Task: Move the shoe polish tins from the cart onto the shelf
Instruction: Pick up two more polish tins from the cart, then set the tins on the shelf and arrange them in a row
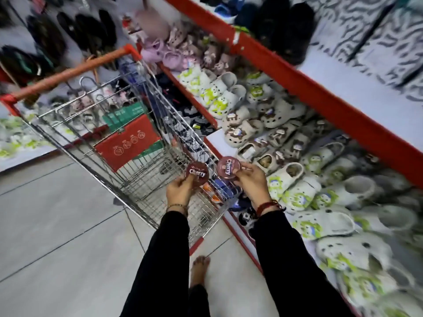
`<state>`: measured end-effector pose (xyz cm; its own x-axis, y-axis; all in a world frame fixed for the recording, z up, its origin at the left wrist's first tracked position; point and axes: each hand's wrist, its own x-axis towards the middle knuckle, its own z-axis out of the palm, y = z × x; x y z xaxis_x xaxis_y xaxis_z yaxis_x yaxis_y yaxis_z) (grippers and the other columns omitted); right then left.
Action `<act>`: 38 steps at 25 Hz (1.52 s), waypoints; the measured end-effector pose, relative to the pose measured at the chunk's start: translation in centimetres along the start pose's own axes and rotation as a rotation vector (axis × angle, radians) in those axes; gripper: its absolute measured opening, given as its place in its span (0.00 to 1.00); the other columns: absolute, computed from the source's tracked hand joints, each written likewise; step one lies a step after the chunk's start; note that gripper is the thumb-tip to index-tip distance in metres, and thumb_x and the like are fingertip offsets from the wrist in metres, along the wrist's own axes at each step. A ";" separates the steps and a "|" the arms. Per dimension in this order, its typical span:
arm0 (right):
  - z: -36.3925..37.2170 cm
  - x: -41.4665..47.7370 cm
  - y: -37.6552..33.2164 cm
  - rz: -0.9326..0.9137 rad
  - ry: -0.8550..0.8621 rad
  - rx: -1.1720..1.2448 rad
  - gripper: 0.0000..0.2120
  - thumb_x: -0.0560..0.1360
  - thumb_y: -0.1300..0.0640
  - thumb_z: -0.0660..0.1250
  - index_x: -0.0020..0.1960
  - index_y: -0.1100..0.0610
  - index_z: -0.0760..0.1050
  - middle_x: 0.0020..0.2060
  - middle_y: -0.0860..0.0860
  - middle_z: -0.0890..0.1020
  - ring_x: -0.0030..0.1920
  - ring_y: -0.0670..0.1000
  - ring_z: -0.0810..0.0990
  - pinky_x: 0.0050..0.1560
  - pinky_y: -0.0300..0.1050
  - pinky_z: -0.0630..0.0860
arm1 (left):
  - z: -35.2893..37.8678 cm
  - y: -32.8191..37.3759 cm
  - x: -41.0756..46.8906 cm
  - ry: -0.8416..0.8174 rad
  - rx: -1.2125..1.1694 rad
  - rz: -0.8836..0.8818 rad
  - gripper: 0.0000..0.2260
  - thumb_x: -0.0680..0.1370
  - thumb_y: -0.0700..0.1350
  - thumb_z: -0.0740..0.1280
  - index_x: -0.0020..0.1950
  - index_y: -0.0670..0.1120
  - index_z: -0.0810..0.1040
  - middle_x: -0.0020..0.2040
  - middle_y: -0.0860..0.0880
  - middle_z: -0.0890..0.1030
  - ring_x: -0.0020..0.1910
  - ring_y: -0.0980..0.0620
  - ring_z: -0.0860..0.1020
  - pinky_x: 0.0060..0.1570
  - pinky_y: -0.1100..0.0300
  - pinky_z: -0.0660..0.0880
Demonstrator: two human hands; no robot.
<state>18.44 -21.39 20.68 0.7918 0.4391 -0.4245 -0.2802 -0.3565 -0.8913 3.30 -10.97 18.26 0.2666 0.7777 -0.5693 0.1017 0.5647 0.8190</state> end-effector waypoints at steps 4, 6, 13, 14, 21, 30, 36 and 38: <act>-6.0 -5.1 -4.5 -0.111 0.042 0.131 0.17 0.76 0.67 0.68 0.64 0.65 0.74 0.57 0.64 0.81 0.53 0.59 0.82 0.50 0.50 0.82 | 2.9 4.1 -5.6 -0.115 0.012 0.116 0.13 0.76 0.44 0.72 0.56 0.37 0.80 0.56 0.37 0.84 0.52 0.41 0.84 0.54 0.50 0.83; -9.5 -7.8 -6.7 -0.178 0.055 0.185 0.17 0.76 0.66 0.68 0.64 0.64 0.73 0.54 0.61 0.82 0.49 0.54 0.83 0.40 0.39 0.82 | 5.0 6.0 -8.6 -0.227 0.023 0.192 0.08 0.76 0.43 0.72 0.50 0.40 0.81 0.51 0.39 0.85 0.46 0.44 0.84 0.39 0.60 0.84; -22.0 -14.4 -11.8 -0.404 0.302 0.257 0.11 0.76 0.66 0.68 0.58 0.60 0.77 0.44 0.54 0.83 0.40 0.46 0.82 0.42 0.41 0.82 | 14.6 10.8 -17.8 -0.556 0.045 0.366 0.04 0.75 0.40 0.72 0.40 0.44 0.81 0.33 0.50 0.86 0.33 0.56 0.85 0.33 0.62 0.83; -23.8 -15.1 -12.1 -0.423 0.337 0.275 0.10 0.76 0.66 0.68 0.57 0.59 0.77 0.43 0.54 0.83 0.40 0.47 0.83 0.40 0.39 0.82 | 16.1 11.1 -19.0 -0.611 0.042 0.362 0.02 0.75 0.40 0.72 0.42 0.44 0.81 0.34 0.50 0.87 0.32 0.57 0.85 0.32 0.63 0.82; -33.8 -18.8 -12.5 -0.455 0.577 0.297 0.12 0.77 0.66 0.67 0.61 0.64 0.76 0.45 0.57 0.83 0.40 0.50 0.83 0.38 0.35 0.82 | 26.6 10.6 -25.4 -0.830 0.212 0.408 0.06 0.72 0.47 0.75 0.41 0.48 0.80 0.44 0.43 0.85 0.44 0.47 0.83 0.39 0.60 0.81; -43.2 -20.0 -8.7 -0.218 0.919 -0.094 0.13 0.76 0.60 0.67 0.59 0.60 0.80 0.49 0.59 0.85 0.49 0.55 0.83 0.52 0.46 0.79 | 35.3 6.5 -31.0 -0.918 0.774 0.826 0.11 0.69 0.53 0.76 0.46 0.49 0.82 0.41 0.51 0.83 0.43 0.51 0.82 0.47 0.64 0.74; -44.2 -19.3 -7.4 -0.051 0.892 -0.341 0.15 0.77 0.60 0.64 0.61 0.60 0.82 0.61 0.57 0.83 0.64 0.56 0.79 0.64 0.41 0.71 | 36.6 5.6 -30.9 -0.967 1.013 0.831 0.12 0.70 0.55 0.73 0.51 0.54 0.82 0.46 0.47 0.85 0.49 0.47 0.84 0.53 0.58 0.78; -44.2 -19.1 -7.5 -0.024 0.891 -0.362 0.15 0.78 0.60 0.63 0.62 0.59 0.82 0.62 0.56 0.82 0.65 0.55 0.78 0.62 0.38 0.70 | 37.0 5.7 -30.7 -0.994 1.074 0.835 0.12 0.69 0.55 0.73 0.50 0.54 0.83 0.48 0.48 0.86 0.50 0.48 0.83 0.52 0.60 0.77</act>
<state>29.38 -63.52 42.47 0.9586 -0.2847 0.0029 -0.1921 -0.6543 -0.7314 31.15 -41.86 43.09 0.9968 0.0462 -0.0653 0.0797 -0.6389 0.7652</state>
